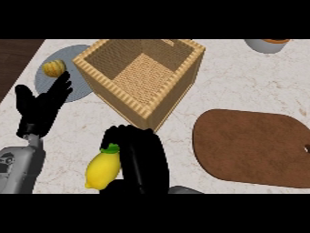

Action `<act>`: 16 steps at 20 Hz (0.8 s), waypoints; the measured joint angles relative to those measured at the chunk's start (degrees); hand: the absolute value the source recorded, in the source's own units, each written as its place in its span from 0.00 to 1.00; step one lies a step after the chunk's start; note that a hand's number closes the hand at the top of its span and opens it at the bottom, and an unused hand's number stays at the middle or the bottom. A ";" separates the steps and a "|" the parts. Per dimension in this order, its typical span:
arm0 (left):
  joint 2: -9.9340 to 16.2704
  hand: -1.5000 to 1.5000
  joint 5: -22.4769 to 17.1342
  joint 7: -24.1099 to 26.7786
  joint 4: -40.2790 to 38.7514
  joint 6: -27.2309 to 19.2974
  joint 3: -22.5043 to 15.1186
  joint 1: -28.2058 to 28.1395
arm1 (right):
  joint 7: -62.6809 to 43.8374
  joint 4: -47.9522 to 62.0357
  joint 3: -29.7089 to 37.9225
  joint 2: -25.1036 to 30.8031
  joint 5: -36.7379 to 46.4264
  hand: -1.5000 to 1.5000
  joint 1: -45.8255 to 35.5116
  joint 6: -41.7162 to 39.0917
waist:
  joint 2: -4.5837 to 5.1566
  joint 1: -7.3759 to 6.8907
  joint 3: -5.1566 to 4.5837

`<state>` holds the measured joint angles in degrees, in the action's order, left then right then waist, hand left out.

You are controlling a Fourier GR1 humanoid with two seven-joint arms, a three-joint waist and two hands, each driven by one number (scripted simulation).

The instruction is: Pick the lemon from the cutting board and place it in the basket

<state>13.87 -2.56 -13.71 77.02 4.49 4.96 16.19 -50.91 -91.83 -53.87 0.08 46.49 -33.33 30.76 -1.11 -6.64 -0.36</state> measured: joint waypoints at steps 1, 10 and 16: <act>0.09 0.50 0.00 0.00 -0.21 -0.03 0.14 0.05 | -1.54 0.13 -0.06 0.03 0.60 1.00 -1.66 0.25 | -0.02 0.11 -0.04; -0.08 0.50 0.11 -0.36 -0.59 0.04 -0.15 0.93 | -10.59 5.00 4.50 0.36 3.76 1.00 -17.93 -0.54 | 0.10 -0.22 -0.15; -0.21 0.50 0.12 -0.46 -0.95 0.05 -0.20 1.86 | -14.43 12.22 9.11 0.49 4.80 1.00 -28.66 -2.14 | 0.40 -0.41 -0.19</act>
<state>13.66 -2.44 -14.17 76.07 4.54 4.77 18.04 -65.35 -79.61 -44.76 0.57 51.29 -61.99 28.62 -0.71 -7.05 -0.54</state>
